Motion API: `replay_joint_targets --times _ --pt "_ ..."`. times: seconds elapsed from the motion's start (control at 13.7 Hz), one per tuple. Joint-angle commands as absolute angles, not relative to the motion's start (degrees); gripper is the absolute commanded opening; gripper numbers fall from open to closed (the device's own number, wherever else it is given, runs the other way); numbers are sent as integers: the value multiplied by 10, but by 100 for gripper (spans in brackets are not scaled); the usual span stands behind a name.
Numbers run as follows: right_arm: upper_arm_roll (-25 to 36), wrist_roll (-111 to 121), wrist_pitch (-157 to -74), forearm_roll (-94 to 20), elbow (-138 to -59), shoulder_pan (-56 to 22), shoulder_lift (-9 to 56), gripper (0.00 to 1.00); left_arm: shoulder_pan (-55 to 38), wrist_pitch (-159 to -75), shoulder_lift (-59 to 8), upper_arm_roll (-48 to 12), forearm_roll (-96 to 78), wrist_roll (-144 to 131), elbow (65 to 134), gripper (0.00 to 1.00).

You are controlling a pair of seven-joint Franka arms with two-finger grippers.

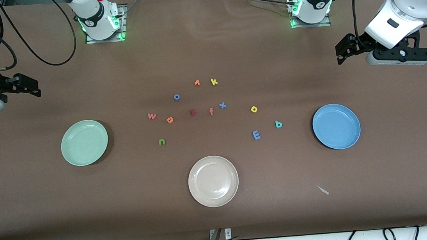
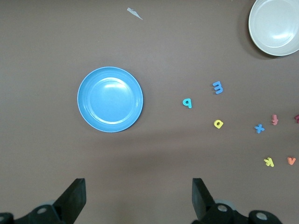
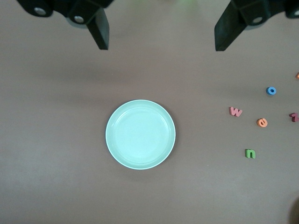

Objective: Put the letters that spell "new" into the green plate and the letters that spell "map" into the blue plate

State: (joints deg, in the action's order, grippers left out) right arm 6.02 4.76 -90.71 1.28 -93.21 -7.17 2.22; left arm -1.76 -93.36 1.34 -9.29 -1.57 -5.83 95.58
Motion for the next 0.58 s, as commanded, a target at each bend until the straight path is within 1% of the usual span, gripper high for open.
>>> replay_joint_targets --times 0.0,0.22,0.51 --pt "61 47 -900 4 -929 -69 21 100 -14 -928 23 -95 -4 -48 962 100" --pt "58 55 -901 7 -935 -73 24 100 -14 -928 23 -95 -4 -48 962 100" --pt "47 51 -883 1 -936 -98 54 100 -12 -931 23 -94 -4 -47 962 100"
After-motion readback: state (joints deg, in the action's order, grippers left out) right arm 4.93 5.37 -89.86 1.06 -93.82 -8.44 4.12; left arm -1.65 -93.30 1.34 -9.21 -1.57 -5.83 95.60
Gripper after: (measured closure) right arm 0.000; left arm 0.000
